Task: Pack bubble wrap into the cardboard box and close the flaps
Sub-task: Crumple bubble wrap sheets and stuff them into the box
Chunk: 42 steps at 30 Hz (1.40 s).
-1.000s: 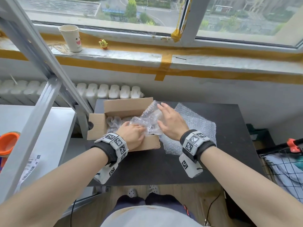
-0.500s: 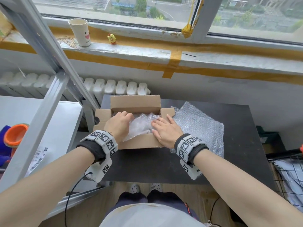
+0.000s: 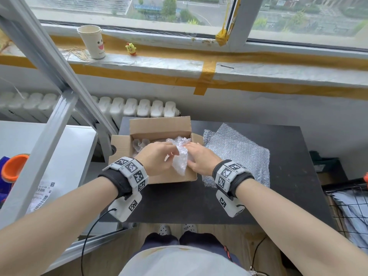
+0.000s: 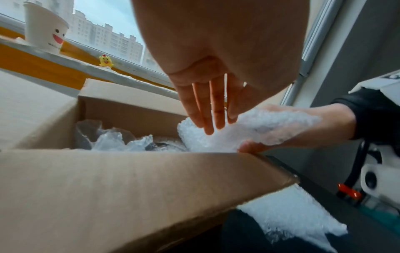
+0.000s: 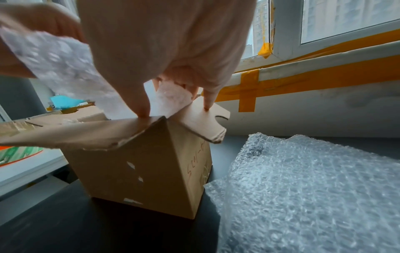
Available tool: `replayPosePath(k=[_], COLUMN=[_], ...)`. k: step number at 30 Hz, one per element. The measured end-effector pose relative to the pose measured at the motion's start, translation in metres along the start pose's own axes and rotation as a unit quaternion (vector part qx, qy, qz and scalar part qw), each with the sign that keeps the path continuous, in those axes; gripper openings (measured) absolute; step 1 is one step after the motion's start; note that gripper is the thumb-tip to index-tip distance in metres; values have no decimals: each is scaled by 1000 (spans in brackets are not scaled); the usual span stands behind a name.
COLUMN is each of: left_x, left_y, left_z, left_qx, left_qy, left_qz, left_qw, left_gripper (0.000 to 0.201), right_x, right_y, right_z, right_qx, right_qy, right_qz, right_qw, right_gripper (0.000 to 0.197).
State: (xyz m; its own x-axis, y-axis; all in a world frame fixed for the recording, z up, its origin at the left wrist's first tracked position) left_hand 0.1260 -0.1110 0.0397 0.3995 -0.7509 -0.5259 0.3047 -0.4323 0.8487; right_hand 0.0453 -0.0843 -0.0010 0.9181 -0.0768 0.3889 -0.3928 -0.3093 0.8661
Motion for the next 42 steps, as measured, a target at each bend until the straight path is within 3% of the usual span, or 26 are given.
replayPosePath(k=[4,8,13,16,18,20,23,26,29,33,38,42], left_x=[6,19,18,16,12,8,13,14,17,21,23,22], left_y=[-36,-54,-57,-43,-32,-30,-46,-52,-46,-45,-44,-45], left_z=[-1,7,27,39,40,36,30,30,41,56,62,56], left_qx=[178,252,259,209,141,112,176,229,224,239,242,227], left_qy=[38,81,98,99,79,56,77,100,135,172,170,137], left_qz=[61,84,107,165,186,170,119,134,148,147,131,123], left_qw=[981,961,955,959,969,977,974,959,954,944,946,956], left_gripper=[40,32,17,15,35,55,62,49,40,35,36,31], right_x=[-5,-19,-26,-27,-26,-26,-26,-28,-27,-24,-27,-35], right_y=[2,4,-4,-8,-9,-10,-9,-11,-8,4,-1,-9], right_z=[-7,-16,-19,-17,-16,-15,-15,-14,-15,-21,-20,-14], right_qx=[-34,-72,-41,-37,-40,-39,-38,-28,-29,-74,-91,-77], right_qy=[21,14,22,28,33,35,34,30,32,37,37,-5], right_qz=[4,31,-25,-47,-51,-50,-38,-20,-1,11,-5,28], right_qw=[999,997,999,998,997,997,998,999,999,997,995,997], right_gripper=[57,67,57,53,58,65,69,72,52,49,61,74])
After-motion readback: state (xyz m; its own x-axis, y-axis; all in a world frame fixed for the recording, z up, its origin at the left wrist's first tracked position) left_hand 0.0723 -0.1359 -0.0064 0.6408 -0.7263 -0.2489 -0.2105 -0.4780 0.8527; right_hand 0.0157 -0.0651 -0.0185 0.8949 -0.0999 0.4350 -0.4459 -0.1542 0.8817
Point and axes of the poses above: each hand's wrist, its own z-axis towards the middle knuckle, its own y-axis out of the back of the hand, x = y × z, the point moved 10 cm from there along z, towards the middle knuckle, and after that the axes turned 7 degrees about -y, right-handed, at the moved point
